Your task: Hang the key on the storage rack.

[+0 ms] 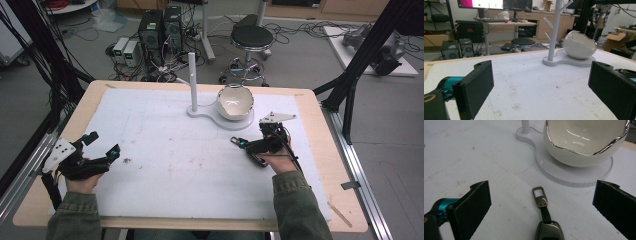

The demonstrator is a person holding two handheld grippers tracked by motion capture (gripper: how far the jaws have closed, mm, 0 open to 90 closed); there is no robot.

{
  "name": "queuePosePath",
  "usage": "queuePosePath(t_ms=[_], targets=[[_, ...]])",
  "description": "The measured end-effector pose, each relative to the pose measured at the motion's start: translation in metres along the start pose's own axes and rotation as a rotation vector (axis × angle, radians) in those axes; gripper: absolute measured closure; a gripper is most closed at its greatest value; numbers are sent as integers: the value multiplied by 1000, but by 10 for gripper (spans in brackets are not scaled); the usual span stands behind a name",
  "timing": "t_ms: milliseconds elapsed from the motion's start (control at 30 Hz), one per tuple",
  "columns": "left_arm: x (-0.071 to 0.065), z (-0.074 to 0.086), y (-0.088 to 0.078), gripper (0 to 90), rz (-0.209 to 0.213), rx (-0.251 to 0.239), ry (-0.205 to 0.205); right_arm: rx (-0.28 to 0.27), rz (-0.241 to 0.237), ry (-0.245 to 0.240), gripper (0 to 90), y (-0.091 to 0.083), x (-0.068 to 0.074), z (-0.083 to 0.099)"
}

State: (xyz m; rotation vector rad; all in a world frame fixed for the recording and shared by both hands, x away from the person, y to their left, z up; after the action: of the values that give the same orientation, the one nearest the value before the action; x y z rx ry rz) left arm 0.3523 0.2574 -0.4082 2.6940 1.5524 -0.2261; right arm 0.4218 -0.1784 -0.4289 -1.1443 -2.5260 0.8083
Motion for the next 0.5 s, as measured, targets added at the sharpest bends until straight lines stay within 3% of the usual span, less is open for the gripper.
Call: queuePosePath(t_ms=[133, 400, 433, 467, 500], targets=[[1, 0, 0, 67, -2, -2, -5, 33, -2, 13, 7, 8, -2, 2], [1, -1, 0, 66, -2, -4, -5, 222, 7, -60, 7, 32, -3, 11], [1, -1, 0, 66, -2, -5, -6, 222, 7, -60, 7, 32, -3, 11], [1, -1, -1, 66, -2, -3, -6, 271, 14, -78, 7, 37, -4, 15], [2, -1, -1, 66, -2, -3, -6, 271, 14, -78, 7, 37, -4, 15]])
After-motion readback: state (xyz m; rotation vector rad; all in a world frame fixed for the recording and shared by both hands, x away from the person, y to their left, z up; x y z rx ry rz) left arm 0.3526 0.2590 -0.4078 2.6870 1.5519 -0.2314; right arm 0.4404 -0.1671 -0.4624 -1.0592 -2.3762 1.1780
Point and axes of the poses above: each handheld gripper's, and its own axes: y roughly forward along the jaws, z roughly out of its underside, x roughly to its left, the point moved 9 cm from there along y, roughly forward along the jaws, and after that the axes turned 3 degrees about -y, right-handed, at the moved point
